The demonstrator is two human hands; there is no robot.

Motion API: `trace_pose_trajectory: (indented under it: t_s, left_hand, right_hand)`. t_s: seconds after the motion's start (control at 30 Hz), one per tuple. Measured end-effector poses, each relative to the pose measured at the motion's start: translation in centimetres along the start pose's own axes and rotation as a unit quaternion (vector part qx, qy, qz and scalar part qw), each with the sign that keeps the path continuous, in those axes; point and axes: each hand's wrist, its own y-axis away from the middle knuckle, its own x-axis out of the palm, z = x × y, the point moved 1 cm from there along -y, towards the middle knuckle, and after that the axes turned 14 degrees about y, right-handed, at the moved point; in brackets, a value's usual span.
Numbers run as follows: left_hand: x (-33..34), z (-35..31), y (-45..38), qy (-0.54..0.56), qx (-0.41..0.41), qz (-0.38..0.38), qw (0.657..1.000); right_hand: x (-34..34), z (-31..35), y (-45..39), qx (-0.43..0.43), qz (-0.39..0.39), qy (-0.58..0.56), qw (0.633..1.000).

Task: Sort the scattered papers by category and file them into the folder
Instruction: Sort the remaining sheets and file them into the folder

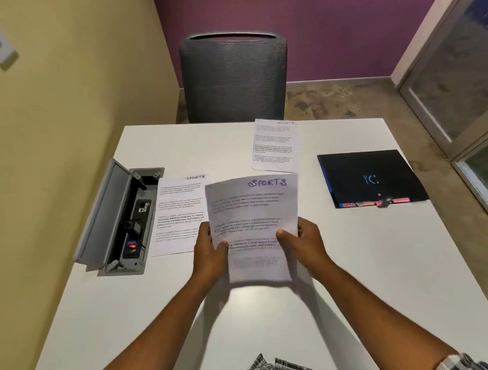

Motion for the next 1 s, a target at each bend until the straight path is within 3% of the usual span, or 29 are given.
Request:
trace_pose_trajectory:
  t_s: [0.17, 0.37, 0.7, 0.87, 1.0]
  left_hand:
    - [0.7, -0.9, 0.7, 0.018, 0.091, -0.006, 0.996]
    - [0.8, 2.1, -0.5, -0.017, 0.039, 0.009, 0.999]
    - [-0.3, 2.9, -6.7, -0.066, 0.030, 0.021, 0.997]
    - [-4.5, 5.4, -11.7, -0.118, -0.052, -0.099, 0.987]
    - [-8.7, 7.5, -15.6, -0.279, -0.160, -0.146, 0.936]
  right_hand:
    - [0.6, 0.3, -0.3, -0.049, -0.074, 0.008, 0.996]
    - [2.2, -2.0, -0.9, -0.003, -0.065, 0.057, 0.996]
    - [1.7, -1.4, -5.3, 0.037, -0.109, 0.123, 0.986]
    - [0.6, -1.2, -8.6, 0.079, -0.115, 0.087, 0.986]
    - [0.2, -2.5, -10.7, 0.131, -0.090, 0.085, 0.984]
